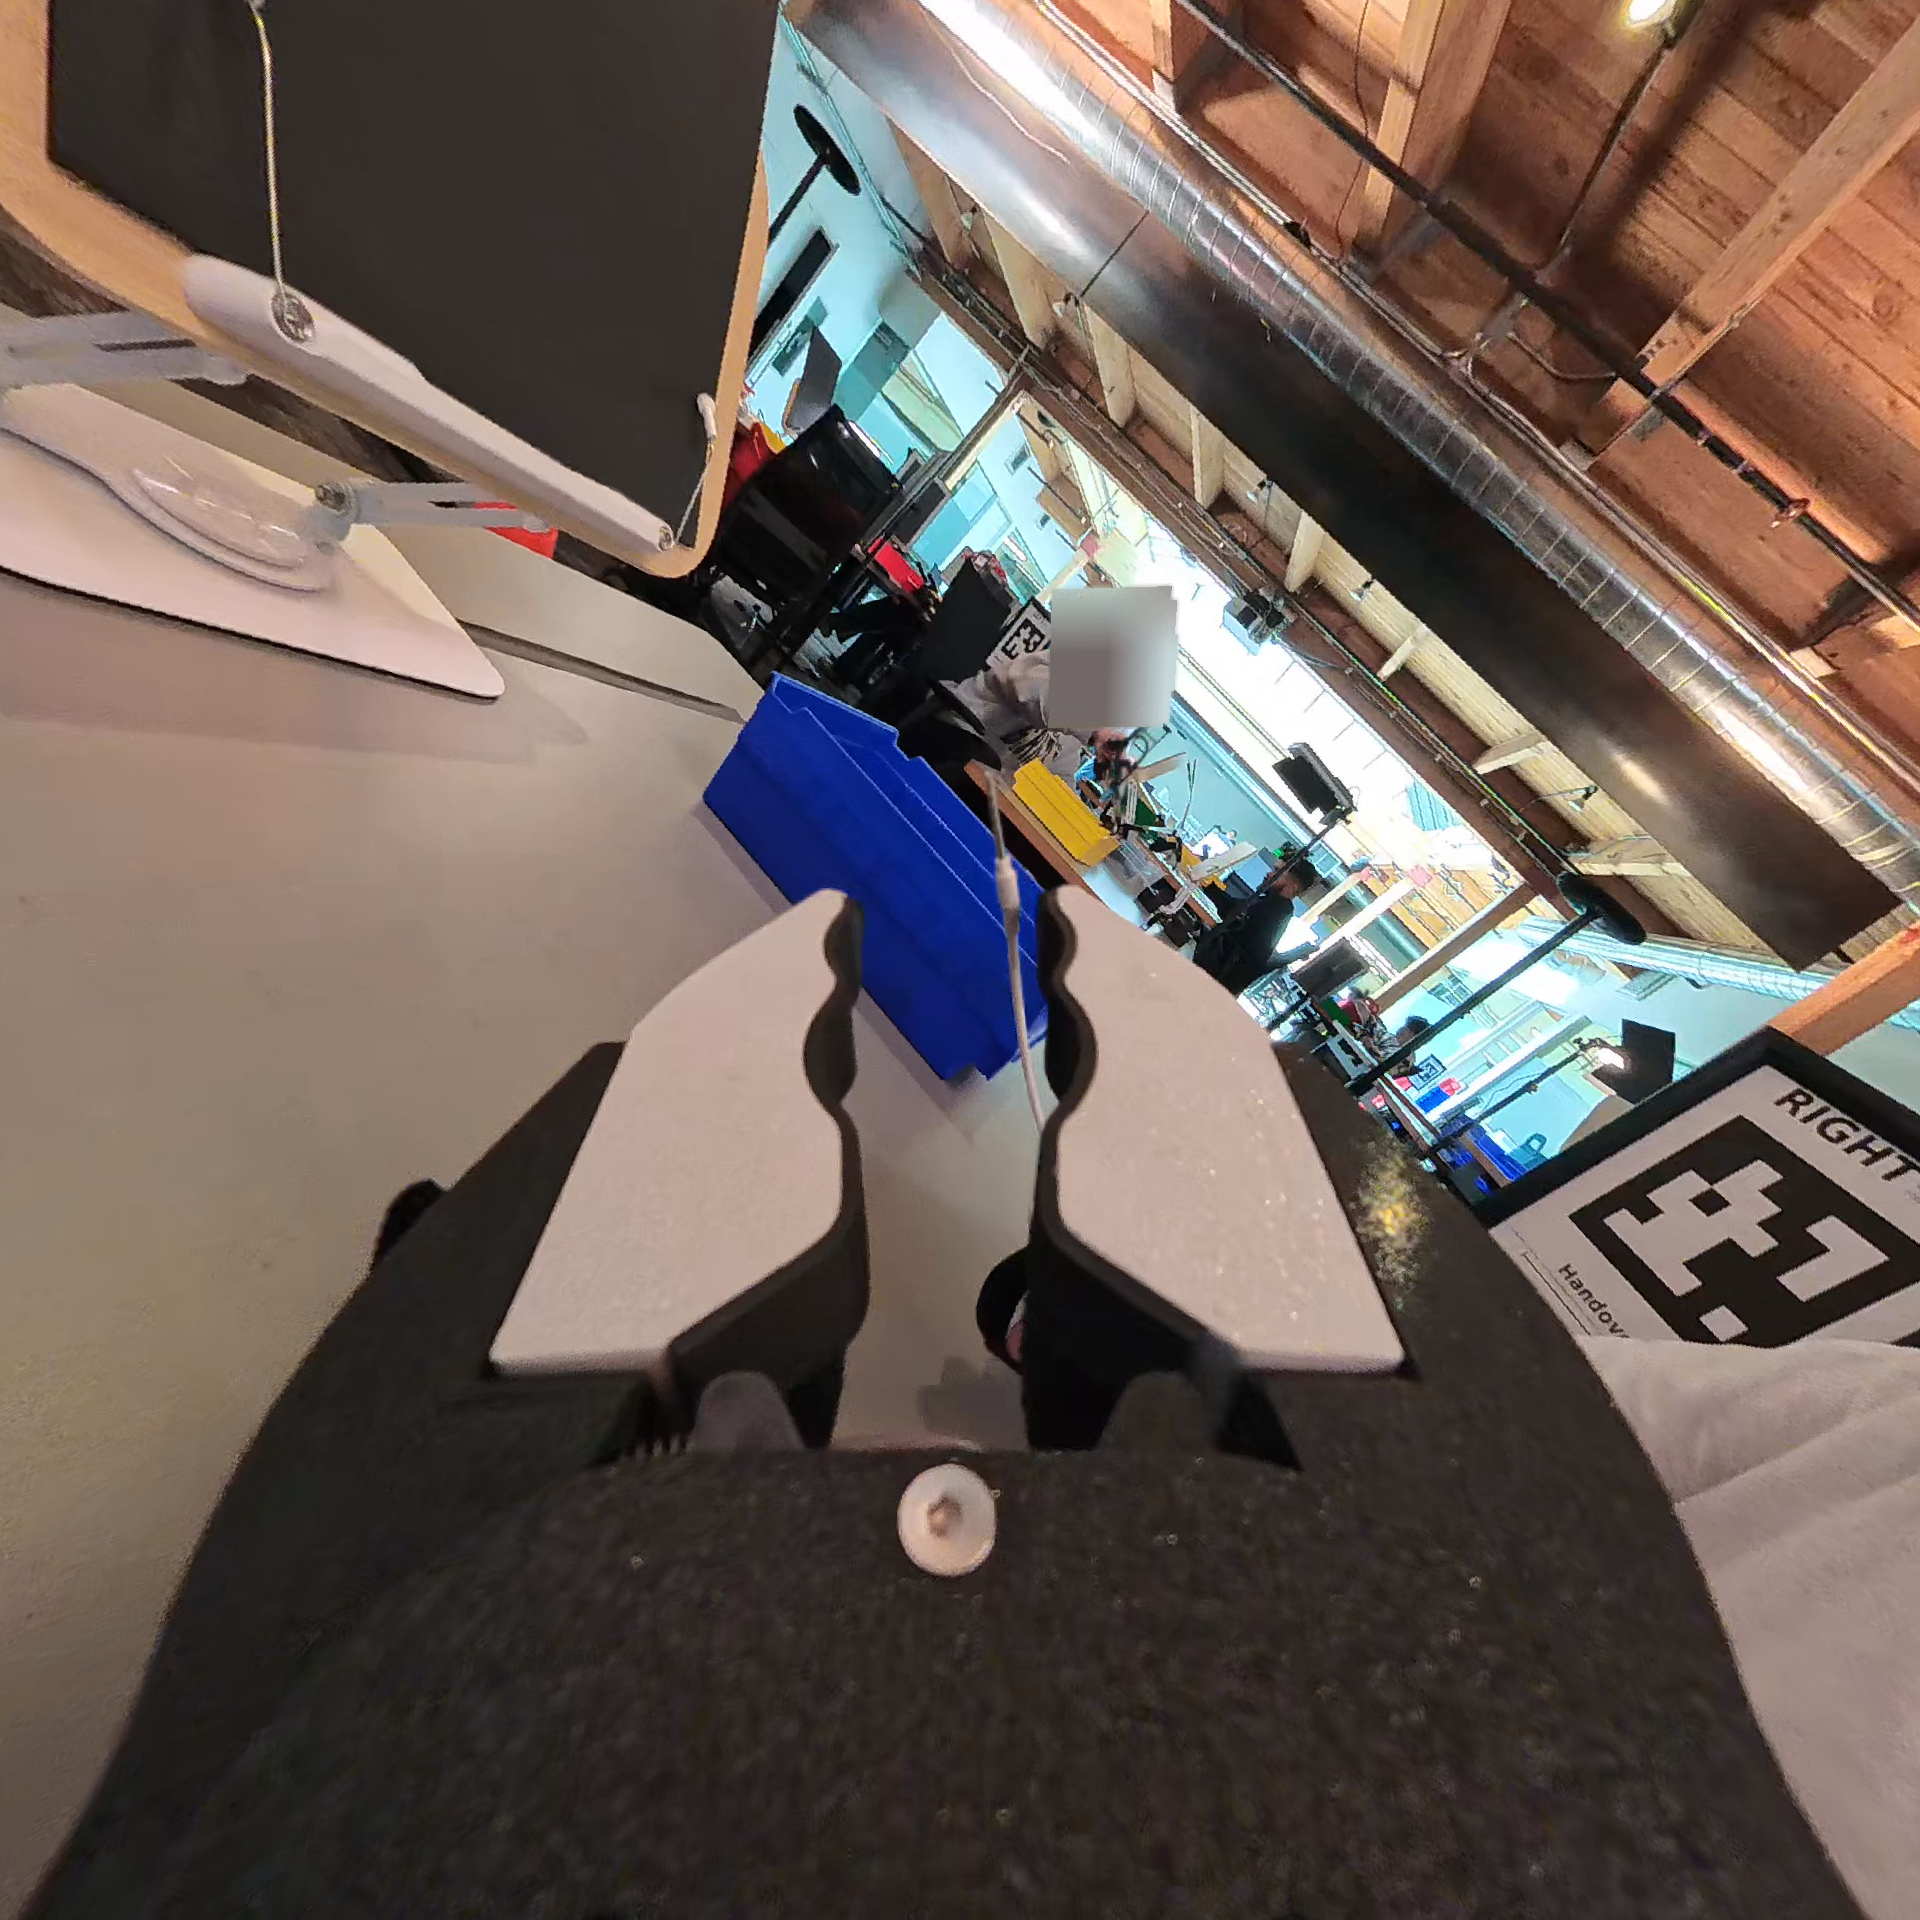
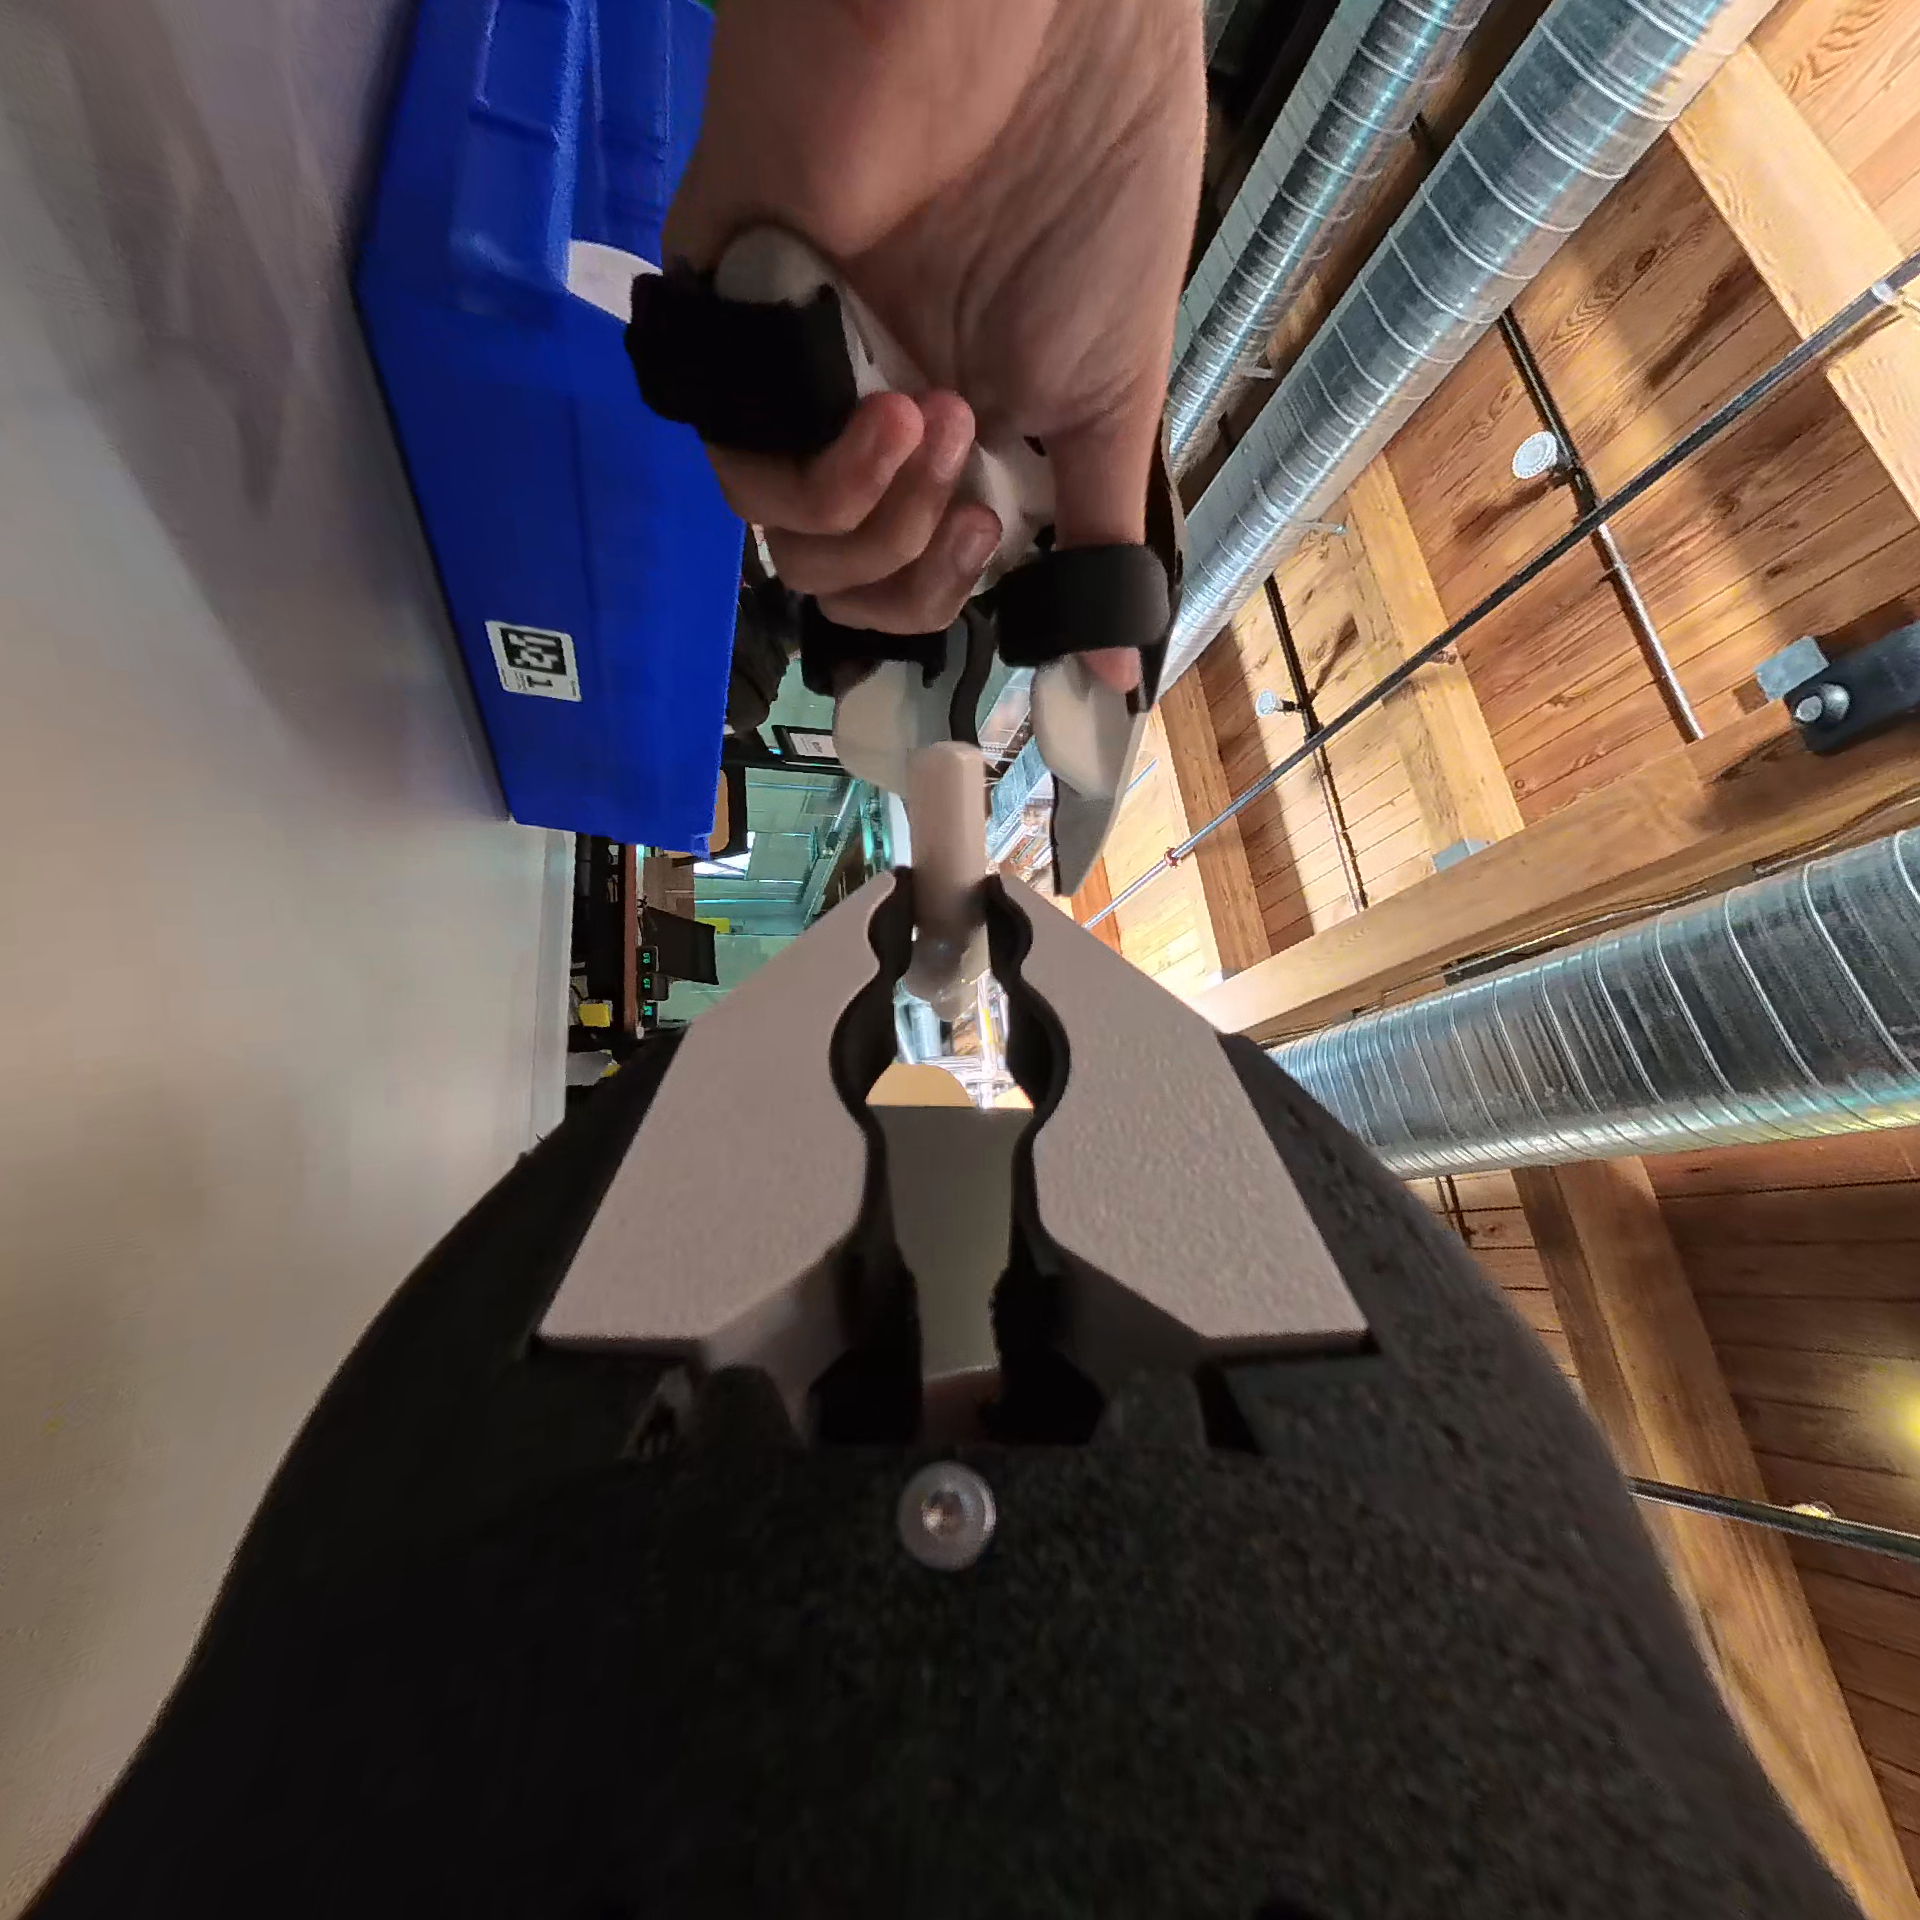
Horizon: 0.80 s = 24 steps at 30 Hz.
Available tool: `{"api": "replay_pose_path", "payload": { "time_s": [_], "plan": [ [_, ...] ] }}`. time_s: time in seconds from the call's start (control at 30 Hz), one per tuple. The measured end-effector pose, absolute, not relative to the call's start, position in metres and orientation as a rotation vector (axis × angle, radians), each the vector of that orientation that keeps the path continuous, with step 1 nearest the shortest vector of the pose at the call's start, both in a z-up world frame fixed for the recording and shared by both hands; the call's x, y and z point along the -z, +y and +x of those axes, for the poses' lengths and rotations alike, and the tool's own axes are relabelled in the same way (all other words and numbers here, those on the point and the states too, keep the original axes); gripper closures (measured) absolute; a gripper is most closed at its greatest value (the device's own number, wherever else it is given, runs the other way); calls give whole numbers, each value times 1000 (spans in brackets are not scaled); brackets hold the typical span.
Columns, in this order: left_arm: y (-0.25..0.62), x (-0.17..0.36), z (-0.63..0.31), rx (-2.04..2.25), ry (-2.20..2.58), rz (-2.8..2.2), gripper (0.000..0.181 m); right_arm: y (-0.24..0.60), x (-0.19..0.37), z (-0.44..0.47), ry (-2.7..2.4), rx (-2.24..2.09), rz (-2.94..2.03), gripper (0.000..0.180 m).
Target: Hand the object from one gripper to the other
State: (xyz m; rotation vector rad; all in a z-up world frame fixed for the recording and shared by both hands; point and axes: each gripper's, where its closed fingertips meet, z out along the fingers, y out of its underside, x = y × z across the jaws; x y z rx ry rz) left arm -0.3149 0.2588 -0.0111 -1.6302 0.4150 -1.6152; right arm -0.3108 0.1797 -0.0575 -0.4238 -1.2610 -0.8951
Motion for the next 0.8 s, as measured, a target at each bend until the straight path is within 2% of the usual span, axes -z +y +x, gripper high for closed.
{"api": "replay_pose_path", "payload": {
  "time_s": [0.03,0.07,0.1,0.13,0.27,0.3,0.37,0.4,0.43,0.53,0.67,0.8],
  "plan": [
    [257,12,-314,1615,427,-1633,150,180,59,-312,-1266,894,-428,166],
    [255,12,-313,1615,446,-1629,158,180,59,-312,-1270,894,-429,166],
    [253,11,-313,1614,465,-1620,175,180,60,-313,-1272,894,-429,166],
    [252,11,-313,1605,475,-1622,179,181,61,-312,-1273,892,-434,166],
    [253,7,-315,1561,494,-1618,179,182,68,-310,-1267,764,-553,166],
    [252,5,-316,1560,497,-1615,179,184,76,-309,-1290,665,-675,157],
    [252,1,-319,1560,507,-1604,179,183,83,-308,-1281,404,-923,117],
    [251,0,-319,1563,521,-1606,179,179,83,-310,-1281,267,-1010,107],
    [250,-1,-320,1557,530,-1608,179,175,81,-311,-1277,128,-1082,103],
    [245,-5,-320,1580,566,-1601,179,166,71,-311,-1203,-347,-1300,114],
    [227,-5,-307,1608,701,-1596,179,166,50,-301,-972,-1041,-1506,118],
    [201,1,-288,1676,865,-1589,179,174,30,-285,-760,-1521,-1533,139]
  ]
}}
